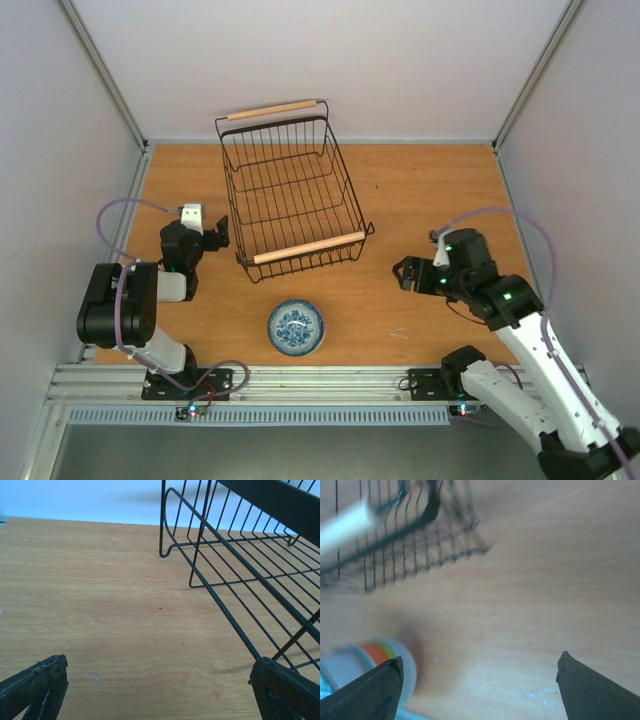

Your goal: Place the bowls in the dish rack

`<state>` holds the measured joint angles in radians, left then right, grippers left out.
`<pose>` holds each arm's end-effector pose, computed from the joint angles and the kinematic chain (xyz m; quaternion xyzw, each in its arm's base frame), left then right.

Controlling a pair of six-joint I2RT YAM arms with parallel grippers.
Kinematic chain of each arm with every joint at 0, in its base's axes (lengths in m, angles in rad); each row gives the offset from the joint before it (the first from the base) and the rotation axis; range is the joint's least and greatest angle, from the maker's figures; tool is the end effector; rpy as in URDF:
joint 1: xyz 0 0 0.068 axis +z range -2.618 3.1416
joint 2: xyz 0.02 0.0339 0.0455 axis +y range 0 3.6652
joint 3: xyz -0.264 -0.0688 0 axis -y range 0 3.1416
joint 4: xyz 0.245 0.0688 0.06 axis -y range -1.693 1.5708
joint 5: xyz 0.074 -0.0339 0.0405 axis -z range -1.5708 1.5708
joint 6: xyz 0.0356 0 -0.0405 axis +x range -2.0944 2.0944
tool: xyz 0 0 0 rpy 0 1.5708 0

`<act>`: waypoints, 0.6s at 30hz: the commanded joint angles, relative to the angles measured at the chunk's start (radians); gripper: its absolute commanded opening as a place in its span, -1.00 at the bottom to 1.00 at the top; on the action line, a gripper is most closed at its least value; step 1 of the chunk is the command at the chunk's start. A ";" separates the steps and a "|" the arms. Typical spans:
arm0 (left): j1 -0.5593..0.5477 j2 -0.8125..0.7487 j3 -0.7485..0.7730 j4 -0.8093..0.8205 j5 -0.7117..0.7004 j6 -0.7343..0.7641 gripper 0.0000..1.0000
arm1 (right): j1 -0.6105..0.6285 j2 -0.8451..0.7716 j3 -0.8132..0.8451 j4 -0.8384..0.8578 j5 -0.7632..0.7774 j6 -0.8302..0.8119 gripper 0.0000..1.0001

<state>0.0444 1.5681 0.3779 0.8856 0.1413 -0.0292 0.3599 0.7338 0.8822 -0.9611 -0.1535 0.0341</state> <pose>0.2702 0.0070 0.1396 0.0121 0.8052 -0.0524 0.5906 0.1220 0.0517 0.3066 -0.1782 0.9094 0.1421 0.3479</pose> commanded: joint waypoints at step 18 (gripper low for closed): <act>0.026 -0.193 0.037 -0.146 0.208 0.044 0.68 | 0.981 0.547 0.358 -0.053 0.592 0.155 0.09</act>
<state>0.0654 1.5311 0.3748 0.8696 0.2420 -0.0223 1.3361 1.2797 1.2137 -1.0458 0.4042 0.2012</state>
